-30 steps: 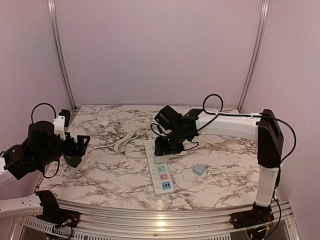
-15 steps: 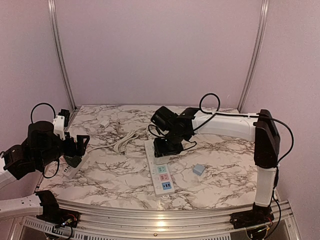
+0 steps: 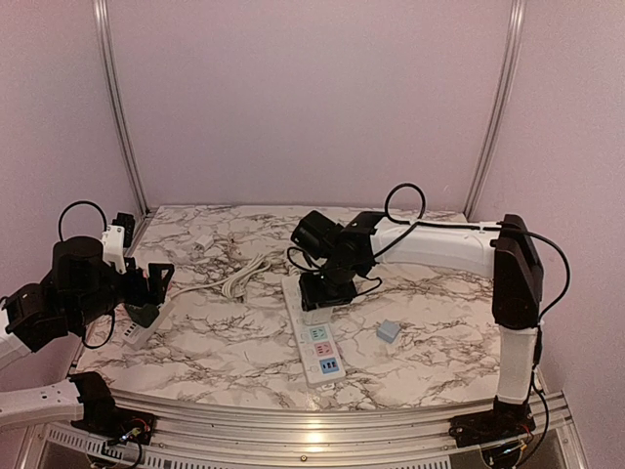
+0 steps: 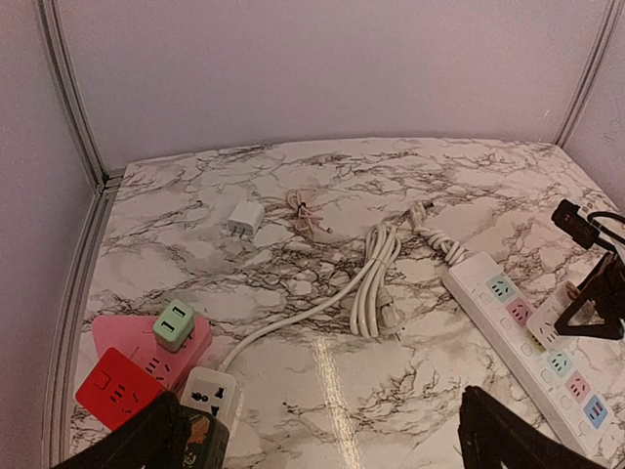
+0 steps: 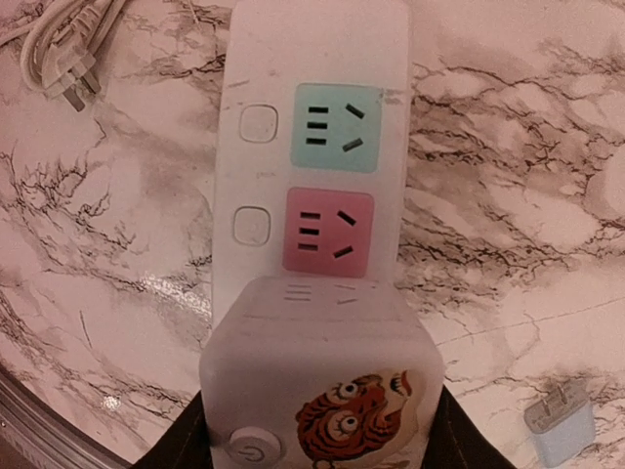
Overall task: Insert the plug
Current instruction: Insert the plug into the socket slot.
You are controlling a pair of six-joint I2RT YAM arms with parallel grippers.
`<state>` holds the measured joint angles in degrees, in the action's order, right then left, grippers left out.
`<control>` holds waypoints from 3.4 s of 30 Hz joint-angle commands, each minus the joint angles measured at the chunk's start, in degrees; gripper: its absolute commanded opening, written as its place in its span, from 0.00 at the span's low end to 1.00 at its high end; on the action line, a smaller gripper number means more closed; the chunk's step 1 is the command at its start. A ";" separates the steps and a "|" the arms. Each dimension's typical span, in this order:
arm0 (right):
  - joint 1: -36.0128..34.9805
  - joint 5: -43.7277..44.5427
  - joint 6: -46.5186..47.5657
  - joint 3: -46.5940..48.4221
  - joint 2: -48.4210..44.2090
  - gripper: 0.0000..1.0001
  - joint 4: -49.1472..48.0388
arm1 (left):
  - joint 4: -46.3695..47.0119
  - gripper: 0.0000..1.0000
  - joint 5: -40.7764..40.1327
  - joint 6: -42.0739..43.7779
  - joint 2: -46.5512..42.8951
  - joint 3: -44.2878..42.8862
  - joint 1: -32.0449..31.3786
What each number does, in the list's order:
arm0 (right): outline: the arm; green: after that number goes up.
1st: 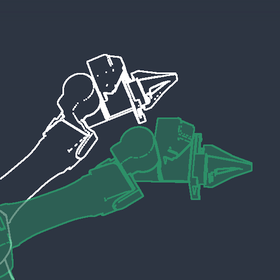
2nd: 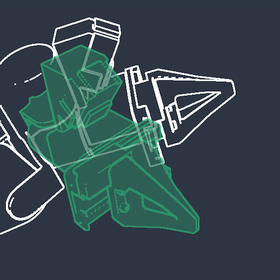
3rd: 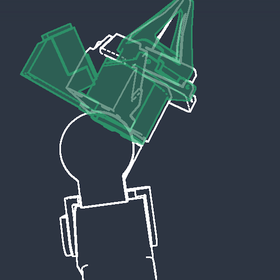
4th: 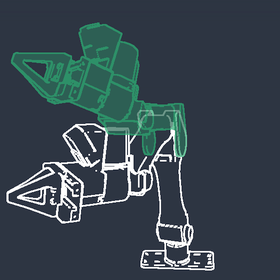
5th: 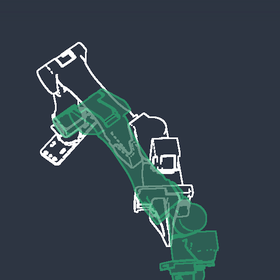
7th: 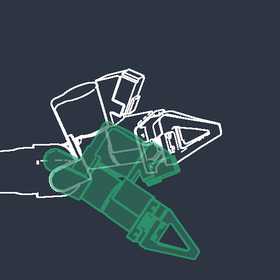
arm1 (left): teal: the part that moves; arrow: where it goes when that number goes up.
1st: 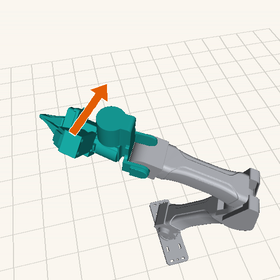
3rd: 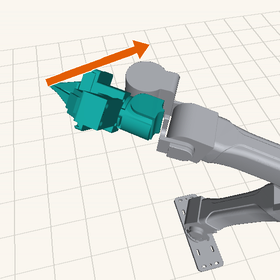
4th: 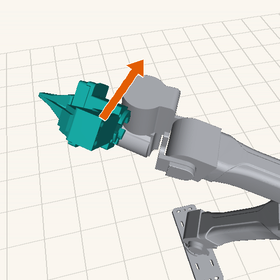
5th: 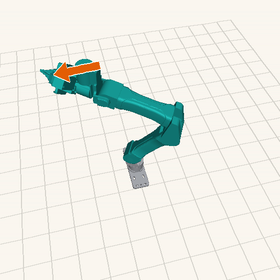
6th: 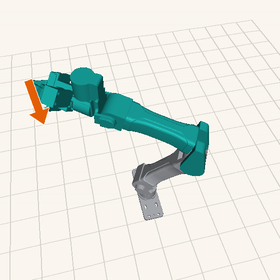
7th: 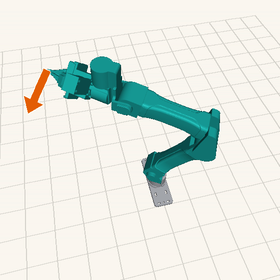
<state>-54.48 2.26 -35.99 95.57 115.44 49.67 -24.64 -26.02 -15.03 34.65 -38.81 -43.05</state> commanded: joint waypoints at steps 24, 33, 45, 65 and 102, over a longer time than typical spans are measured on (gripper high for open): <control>-4.58 -0.29 1.12 -5.90 10.39 0.00 -0.54 | 0.68 0.99 -1.49 0.49 -1.28 0.55 0.33; -4.45 0.34 3.00 0.31 9.52 0.04 2.91 | 0.65 0.99 -1.71 0.48 -1.05 0.57 0.33; -3.66 5.23 1.14 6.81 4.86 0.05 6.75 | 0.57 0.99 -1.97 0.48 -1.13 0.56 0.33; 2.07 10.65 -4.44 0.17 -3.91 0.24 3.87 | 0.56 0.99 -1.93 0.35 -1.48 0.61 0.33; 2.53 13.39 -4.79 -3.17 -9.03 0.81 3.51 | 0.50 0.99 -2.02 0.35 -1.36 0.59 0.33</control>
<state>-52.16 12.49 -40.49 91.24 110.19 51.72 -24.69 -27.07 -15.03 33.76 -38.59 -43.05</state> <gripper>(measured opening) 0.811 0.988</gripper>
